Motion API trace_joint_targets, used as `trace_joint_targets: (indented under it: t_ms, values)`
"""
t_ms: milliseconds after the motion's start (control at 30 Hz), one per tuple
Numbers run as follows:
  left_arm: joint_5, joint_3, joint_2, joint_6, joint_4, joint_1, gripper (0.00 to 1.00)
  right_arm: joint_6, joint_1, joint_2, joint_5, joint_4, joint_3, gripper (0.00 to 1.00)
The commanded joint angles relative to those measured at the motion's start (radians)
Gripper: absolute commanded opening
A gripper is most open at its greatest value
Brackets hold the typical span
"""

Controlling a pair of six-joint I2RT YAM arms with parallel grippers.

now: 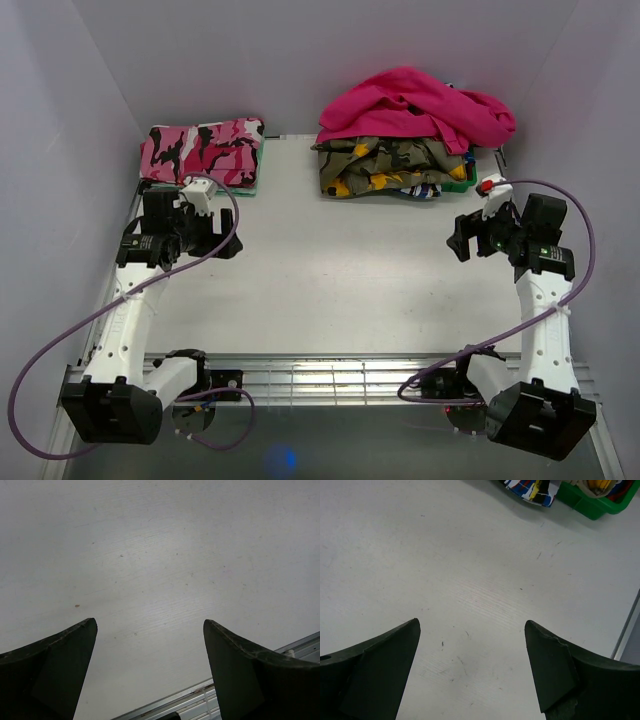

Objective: Fold and stack the trousers
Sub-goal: Grab the trousers from the pile

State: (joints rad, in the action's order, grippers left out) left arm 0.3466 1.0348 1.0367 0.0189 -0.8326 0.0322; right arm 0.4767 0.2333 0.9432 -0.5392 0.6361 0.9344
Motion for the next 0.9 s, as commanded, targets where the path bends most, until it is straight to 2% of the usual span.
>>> trace_joint_targets:
  t_ms: [0, 167, 300, 333, 500, 667, 800, 867]
  values:
    - [0.043, 0.063, -0.006, 0.021, 0.030, 0.000, 0.98, -0.049, 0.000, 0.063, 0.054, -0.107, 0.096, 0.90]
    - [0.043, 0.155, 0.045, 0.016, 0.015, 0.000, 0.98, -0.116, -0.002, 0.242, 0.054, -0.258, 0.231, 0.90]
    - [-0.003, 0.188, 0.068, 0.023, 0.017, 0.000, 0.98, -0.184, -0.009, 0.428, 0.041, -0.364, 0.433, 0.90]
    - [-0.015, 0.191, 0.078, 0.023, 0.015, 0.000, 0.98, -0.203, -0.012, 0.507, 0.035, -0.393, 0.530, 0.90]
    - [0.006, 0.211, 0.115, 0.013, 0.021, 0.000, 0.98, -0.294, -0.035, 0.745, 0.088, -0.510, 0.774, 0.90]
    - [-0.006, 0.223, 0.161, -0.008, 0.041, 0.000, 0.98, -0.329, -0.057, 1.058, 0.019, -0.495, 1.097, 0.90]
    - [0.003, 0.226, 0.184, -0.008, 0.040, 0.000, 0.98, -0.294, -0.103, 1.223, 0.067, -0.515, 1.243, 0.90]
    - [0.006, 0.220, 0.189, -0.008, 0.036, 0.000, 0.98, -0.241, -0.139, 1.266, 0.105, -0.545, 1.244, 0.90]
